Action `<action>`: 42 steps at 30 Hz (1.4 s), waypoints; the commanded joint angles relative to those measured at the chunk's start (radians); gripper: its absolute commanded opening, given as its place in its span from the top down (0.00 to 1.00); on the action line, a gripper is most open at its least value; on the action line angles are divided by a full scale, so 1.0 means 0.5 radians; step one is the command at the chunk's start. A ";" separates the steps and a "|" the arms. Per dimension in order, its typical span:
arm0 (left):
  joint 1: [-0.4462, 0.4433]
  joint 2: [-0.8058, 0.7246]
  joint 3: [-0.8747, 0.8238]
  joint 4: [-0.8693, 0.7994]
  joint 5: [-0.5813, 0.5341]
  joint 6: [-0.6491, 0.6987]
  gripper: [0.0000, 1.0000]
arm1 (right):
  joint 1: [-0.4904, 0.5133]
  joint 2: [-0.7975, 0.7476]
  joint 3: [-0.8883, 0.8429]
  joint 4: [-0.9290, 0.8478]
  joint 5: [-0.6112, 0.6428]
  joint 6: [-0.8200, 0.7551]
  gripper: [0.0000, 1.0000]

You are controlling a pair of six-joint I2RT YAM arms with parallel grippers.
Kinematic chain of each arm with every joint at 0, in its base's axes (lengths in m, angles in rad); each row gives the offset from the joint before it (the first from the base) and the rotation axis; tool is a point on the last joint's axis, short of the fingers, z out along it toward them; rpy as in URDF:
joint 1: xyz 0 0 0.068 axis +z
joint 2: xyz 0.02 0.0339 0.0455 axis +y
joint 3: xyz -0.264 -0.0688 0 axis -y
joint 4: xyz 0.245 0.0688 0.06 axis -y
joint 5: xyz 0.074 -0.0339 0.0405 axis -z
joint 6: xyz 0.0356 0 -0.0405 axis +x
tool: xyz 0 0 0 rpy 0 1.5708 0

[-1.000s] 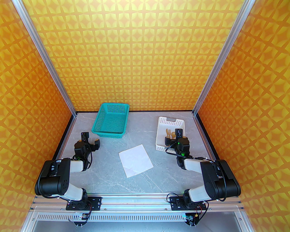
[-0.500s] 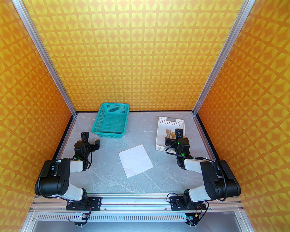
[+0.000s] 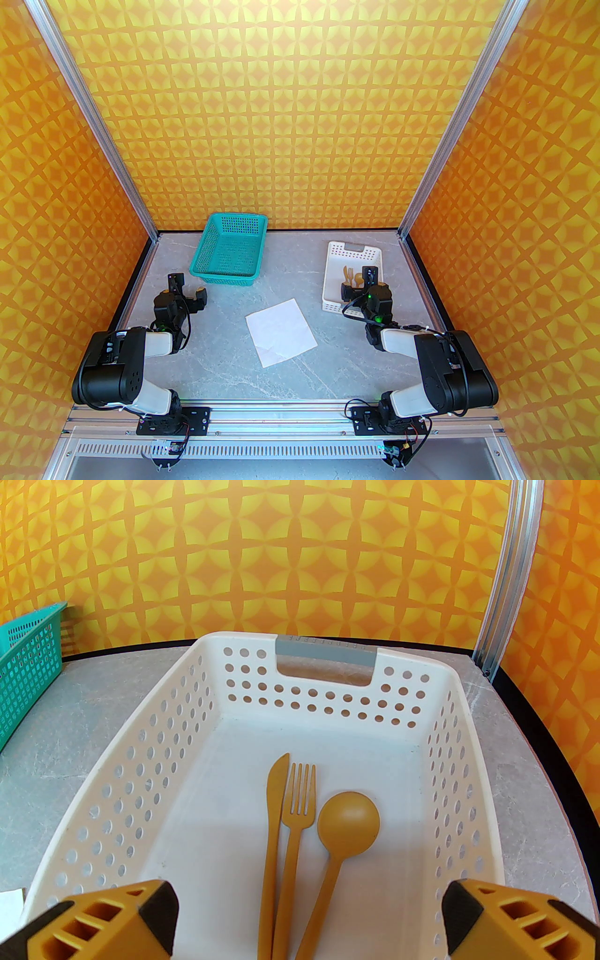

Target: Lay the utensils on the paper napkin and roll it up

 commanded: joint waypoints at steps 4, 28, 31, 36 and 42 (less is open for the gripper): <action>-0.016 -0.451 0.036 -0.404 0.034 0.101 0.01 | -0.007 -0.211 -0.021 -0.140 0.056 0.011 0.01; -0.256 -0.907 1.065 -2.581 1.018 -0.657 0.16 | -0.007 -1.689 0.586 -2.492 -0.487 0.757 0.01; -0.411 -0.847 1.109 -2.658 1.085 -0.646 0.25 | -0.007 -1.644 0.722 -2.687 -0.638 0.809 0.02; -0.631 -0.637 1.075 -2.529 1.114 -0.723 0.43 | -0.007 -1.619 0.761 -2.741 -0.829 0.949 0.01; -0.888 -0.230 1.182 -2.408 1.159 -0.775 0.71 | -0.007 -1.619 0.735 -2.729 -0.816 0.996 0.01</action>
